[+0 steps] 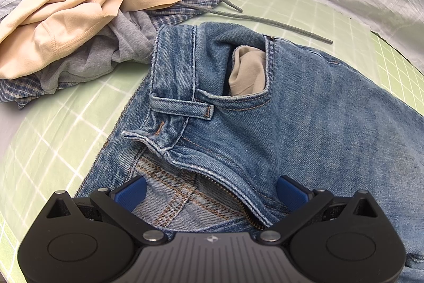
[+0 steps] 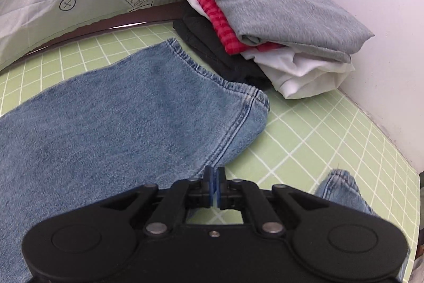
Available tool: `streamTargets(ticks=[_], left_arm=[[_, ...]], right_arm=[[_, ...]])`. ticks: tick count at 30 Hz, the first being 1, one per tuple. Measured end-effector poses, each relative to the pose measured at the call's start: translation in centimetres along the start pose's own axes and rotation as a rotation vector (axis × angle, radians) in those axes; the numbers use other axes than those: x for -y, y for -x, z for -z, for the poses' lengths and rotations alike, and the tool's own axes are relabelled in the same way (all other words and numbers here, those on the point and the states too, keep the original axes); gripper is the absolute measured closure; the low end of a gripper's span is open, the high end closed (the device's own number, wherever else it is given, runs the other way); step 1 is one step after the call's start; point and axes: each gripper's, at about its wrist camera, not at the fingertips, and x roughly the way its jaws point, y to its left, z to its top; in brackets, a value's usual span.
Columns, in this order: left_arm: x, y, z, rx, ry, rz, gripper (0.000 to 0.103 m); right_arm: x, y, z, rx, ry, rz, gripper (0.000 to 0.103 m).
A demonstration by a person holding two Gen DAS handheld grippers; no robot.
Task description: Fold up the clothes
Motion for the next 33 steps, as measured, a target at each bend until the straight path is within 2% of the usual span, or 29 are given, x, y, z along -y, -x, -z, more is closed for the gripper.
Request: streamTargets(ticks=[3,5,9,10,11,12,14,20,26,28,30,33], left_arm=[[0.0,-0.1,0.0,-0.003,0.001,0.001,0.000],[0.0,-0.2,-0.3,-0.015,0.003,0.001,0.000],[-0.2,0.3,-0.4,-0.030,0.047,-0.002,0.000],[-0.4,0.9,-0.2,-0.015,0.063,0.004,0.000],[-0.6,1.5,0.0,-0.001,0.080,0.010,0.000],[-0.8,2.1,0.2,0.013,0.096,0.016,0.000],[-1.1,3.5,0.9,0.039,0.103,0.027,0.000],[-0.9,7.1,4.8,0.072,0.058,0.061,0.000],[0.0,8.7,11.6,0.043,0.030,0.082,0.000],[0.6,8.9,13.8,0.036,0.014,0.068,0.000],[1.5,9.2,15.7,0.034,-0.026,0.054,0.000],[2.1,9.5,17.6,0.018,-0.044,0.071,0.000]], right_arm=[[0.1,0.4,-0.1,-0.001,-0.009,-0.020,0.085],[0.3,1.0,-0.2,0.014,-0.014,-0.044,0.055],[1.4,3.2,-0.3,0.051,-0.025,-0.116,0.034],[2.0,3.9,-0.2,0.059,-0.039,-0.138,0.021],[2.5,4.6,0.0,0.068,-0.056,-0.166,0.014],[3.1,5.4,0.3,0.073,-0.071,-0.201,0.012],[4.3,6.8,1.1,0.075,-0.097,-0.272,0.000],[7.3,9.7,5.4,0.029,-0.102,-0.377,0.000],[11.9,9.4,10.0,-0.108,-0.340,-0.541,0.000],[13.3,9.0,11.1,-0.149,-0.412,-0.586,0.000],[14.8,8.8,12.0,-0.174,-0.469,-0.633,0.000],[17.2,8.4,13.0,-0.200,-0.542,-0.691,0.000]])
